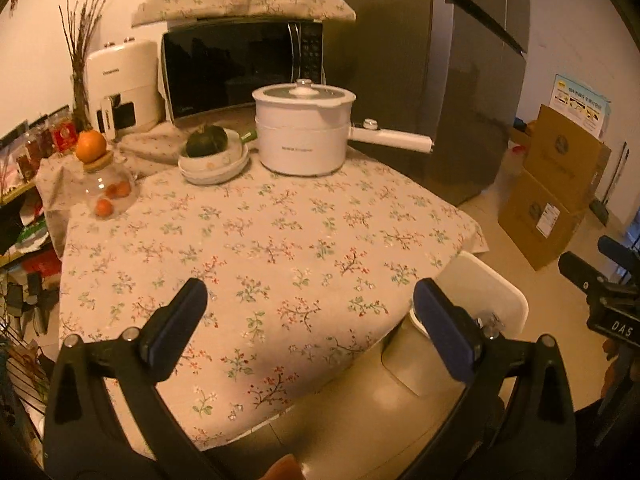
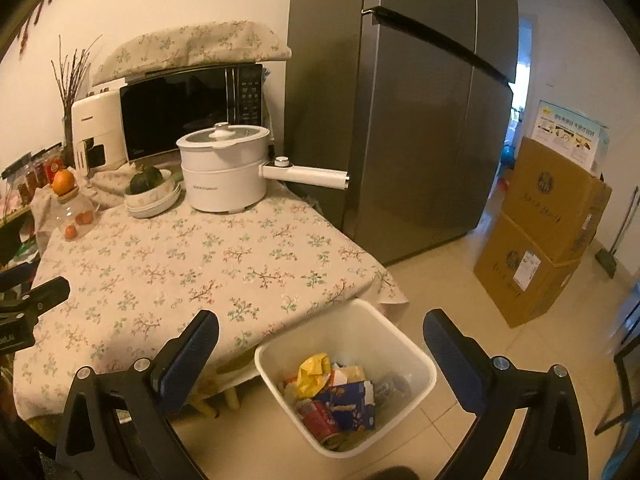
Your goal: Collect trash
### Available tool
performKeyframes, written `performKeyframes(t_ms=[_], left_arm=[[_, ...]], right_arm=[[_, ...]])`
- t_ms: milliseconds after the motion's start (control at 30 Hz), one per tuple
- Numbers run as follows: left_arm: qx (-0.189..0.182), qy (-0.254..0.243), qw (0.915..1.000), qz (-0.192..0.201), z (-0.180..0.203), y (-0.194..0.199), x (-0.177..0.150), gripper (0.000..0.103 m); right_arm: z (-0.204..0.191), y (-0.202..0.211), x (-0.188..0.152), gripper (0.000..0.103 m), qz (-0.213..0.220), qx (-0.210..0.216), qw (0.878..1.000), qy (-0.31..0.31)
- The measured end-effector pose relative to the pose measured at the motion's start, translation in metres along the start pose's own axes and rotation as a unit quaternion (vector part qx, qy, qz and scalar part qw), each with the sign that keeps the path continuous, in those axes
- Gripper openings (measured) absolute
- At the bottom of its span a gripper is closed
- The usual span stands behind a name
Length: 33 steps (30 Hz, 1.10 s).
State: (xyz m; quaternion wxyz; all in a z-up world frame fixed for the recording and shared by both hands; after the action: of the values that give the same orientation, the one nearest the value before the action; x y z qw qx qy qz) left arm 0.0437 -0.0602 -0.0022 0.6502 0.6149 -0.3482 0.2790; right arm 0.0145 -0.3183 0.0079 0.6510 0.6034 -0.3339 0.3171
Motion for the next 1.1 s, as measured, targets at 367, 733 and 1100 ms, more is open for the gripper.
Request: performKeyframes(t_ms=[367, 733, 1100], left_arm=[[0.013, 0.011, 0.9995, 0.026, 0.001, 0.007, 0.001, 0.102], [0.019, 0.012, 0.9991, 0.036, -0.001, 0.011, 0.0, 0.102], [0.016, 0.008, 0.9993, 0.033, 0.003, 0.01, -0.001, 0.102]], right_arm=[[-0.003, -0.001, -0.002, 0.103, 0.008, -0.002, 1.0, 0.004], [-0.01, 0.003, 0.003, 0.103, 0.03, 0.008, 0.999, 0.007], [-0.01, 0.006, 0.005, 0.103, 0.04, 0.013, 0.999, 0.008]])
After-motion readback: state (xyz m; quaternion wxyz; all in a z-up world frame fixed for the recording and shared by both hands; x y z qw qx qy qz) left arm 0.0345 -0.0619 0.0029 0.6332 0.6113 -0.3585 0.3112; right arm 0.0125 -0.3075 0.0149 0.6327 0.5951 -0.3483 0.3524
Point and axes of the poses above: each gripper's, at about its wrist camera, not at the fingertips, and y roughly against the way its jaws point, z to its right, x to its top, the point moved 3 cm from there along -y, roughly the way its jaws point, and after that the axes turned 2 degrees about x, right-handed, at the moved point
